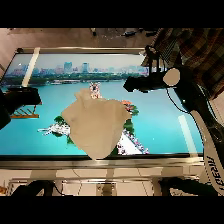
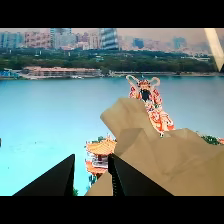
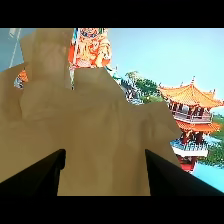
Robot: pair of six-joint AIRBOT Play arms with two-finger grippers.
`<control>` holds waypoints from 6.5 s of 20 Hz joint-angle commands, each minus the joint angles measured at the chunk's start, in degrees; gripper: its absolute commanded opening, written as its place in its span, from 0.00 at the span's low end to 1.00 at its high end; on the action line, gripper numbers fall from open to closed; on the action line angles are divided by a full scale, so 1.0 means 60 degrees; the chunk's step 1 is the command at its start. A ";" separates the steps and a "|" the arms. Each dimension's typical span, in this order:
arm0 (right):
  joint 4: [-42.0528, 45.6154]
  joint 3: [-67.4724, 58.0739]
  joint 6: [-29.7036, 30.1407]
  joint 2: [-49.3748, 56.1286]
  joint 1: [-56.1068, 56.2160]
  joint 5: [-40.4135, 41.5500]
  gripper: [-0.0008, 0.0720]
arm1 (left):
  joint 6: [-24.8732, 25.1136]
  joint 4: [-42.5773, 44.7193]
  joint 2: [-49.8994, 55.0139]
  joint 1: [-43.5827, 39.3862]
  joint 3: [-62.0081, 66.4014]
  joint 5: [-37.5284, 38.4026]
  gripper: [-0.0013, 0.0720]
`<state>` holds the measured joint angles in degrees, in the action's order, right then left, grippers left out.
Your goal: Fold the clothes and pants, and hang the long-sleeved shirts on hangers.
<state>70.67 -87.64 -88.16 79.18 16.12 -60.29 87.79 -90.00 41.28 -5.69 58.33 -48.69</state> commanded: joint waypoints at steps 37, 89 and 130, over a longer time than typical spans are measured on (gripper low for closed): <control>0.1665 -0.0463 0.2521 0.4156 0.6022 0.3191 0.67 | 0.0433 0.1067 0.0758 0.0015 -0.0200 -0.1566 0.62; 0.2149 -0.4925 0.1865 0.2044 0.5060 -0.4073 0.05 | 0.3348 -0.2648 0.1209 0.0015 -0.0911 -0.0769 0.38; 0.3191 0.0805 0.2382 -0.2710 0.3333 -0.5727 0.04 | 1.3129 -0.7147 0.6247 -0.3217 -0.1089 0.2667 0.06</control>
<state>90.08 -82.83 -73.67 63.13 36.12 -95.11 169.27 -133.49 78.81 -25.02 51.77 -34.35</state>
